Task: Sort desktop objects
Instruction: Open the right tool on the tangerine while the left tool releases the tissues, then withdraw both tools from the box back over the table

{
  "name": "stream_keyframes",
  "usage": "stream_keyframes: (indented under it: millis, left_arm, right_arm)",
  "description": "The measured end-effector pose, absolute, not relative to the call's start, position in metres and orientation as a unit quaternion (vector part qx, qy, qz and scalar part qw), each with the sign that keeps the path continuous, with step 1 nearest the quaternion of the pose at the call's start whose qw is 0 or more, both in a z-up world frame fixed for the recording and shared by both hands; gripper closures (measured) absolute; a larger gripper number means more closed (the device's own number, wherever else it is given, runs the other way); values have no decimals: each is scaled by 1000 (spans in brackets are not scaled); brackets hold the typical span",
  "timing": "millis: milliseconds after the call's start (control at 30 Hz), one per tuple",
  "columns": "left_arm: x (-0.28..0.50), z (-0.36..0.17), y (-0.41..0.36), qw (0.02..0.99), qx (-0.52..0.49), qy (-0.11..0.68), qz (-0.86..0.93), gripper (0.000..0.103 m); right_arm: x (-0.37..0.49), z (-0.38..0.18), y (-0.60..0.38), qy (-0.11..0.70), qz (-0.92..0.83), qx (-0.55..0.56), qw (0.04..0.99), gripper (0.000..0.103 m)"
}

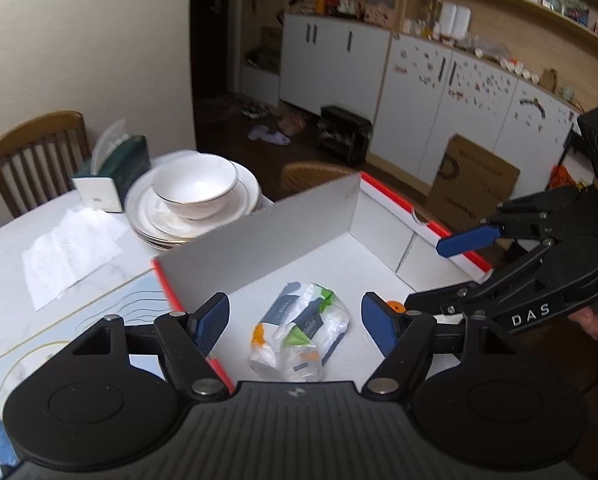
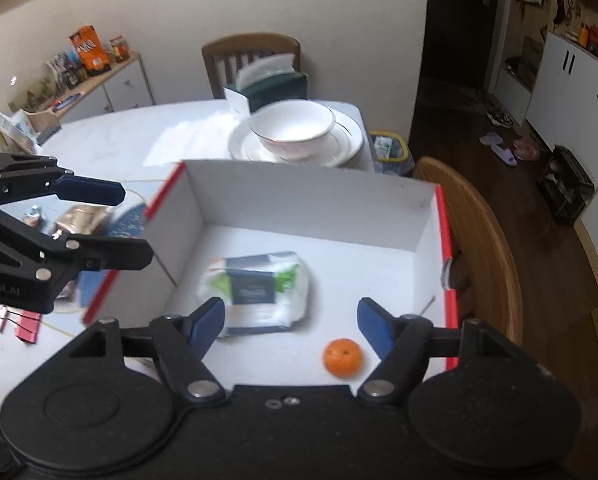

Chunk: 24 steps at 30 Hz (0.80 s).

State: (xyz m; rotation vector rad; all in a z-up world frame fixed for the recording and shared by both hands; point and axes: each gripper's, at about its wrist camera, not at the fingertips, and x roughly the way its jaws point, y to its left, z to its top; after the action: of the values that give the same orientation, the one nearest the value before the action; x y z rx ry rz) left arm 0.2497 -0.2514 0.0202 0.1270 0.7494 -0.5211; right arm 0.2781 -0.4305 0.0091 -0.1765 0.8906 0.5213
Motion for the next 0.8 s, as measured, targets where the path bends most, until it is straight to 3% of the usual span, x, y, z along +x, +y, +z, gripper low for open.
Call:
stream_keyframes:
  millis: [500,800]
  left_arm:
    - [185,44,-178,929,26,314,-192,31]
    - [159,42,-108,940,9,309,-142,20]
  right_arm:
    - [228,26,-384,368,267,-88,886,25]
    - [202,20,-336,362,286,-92,882,19]
